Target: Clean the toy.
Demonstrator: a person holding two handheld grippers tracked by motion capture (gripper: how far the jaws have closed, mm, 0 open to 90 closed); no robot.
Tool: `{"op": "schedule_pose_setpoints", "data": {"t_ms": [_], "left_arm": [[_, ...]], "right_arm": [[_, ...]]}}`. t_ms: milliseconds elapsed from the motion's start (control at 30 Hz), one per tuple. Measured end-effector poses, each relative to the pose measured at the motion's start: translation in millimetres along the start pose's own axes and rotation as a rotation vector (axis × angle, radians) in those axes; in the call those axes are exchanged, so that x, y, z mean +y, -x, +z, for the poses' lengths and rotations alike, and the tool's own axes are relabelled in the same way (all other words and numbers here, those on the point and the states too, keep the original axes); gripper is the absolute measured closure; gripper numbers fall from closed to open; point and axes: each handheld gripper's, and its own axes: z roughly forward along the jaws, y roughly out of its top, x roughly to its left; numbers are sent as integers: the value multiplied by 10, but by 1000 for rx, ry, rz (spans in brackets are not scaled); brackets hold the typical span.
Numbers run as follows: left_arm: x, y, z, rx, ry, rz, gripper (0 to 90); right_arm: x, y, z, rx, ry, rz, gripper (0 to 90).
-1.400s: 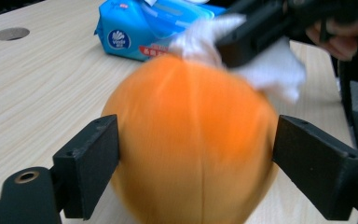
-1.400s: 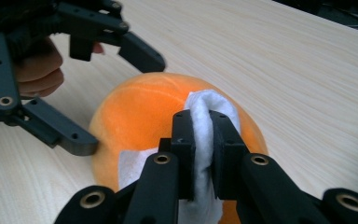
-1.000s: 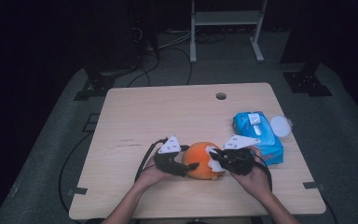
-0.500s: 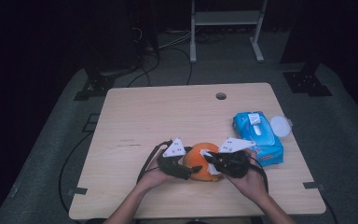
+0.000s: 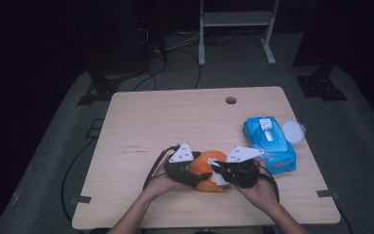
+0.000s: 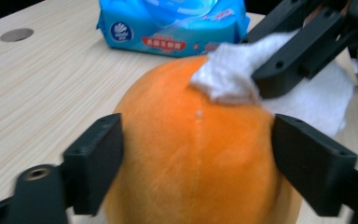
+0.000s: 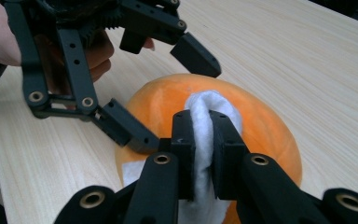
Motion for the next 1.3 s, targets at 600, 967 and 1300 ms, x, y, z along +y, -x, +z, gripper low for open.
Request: {"op": "schedule_pose_setpoints", "data": {"t_ms": [600, 967, 1300], "left_arm": [[44, -8, -25, -7, -15, 10, 211], [-39, -128, -112, -19, -7, -54, 233], [-21, -104, -95, -7, 5, -27, 242]], "right_arm": [[-15, 27, 4, -12, 2, 11, 806], [-197, 313, -58, -32, -33, 112, 806], [-67, 112, -44, 5, 20, 64, 805]]}}
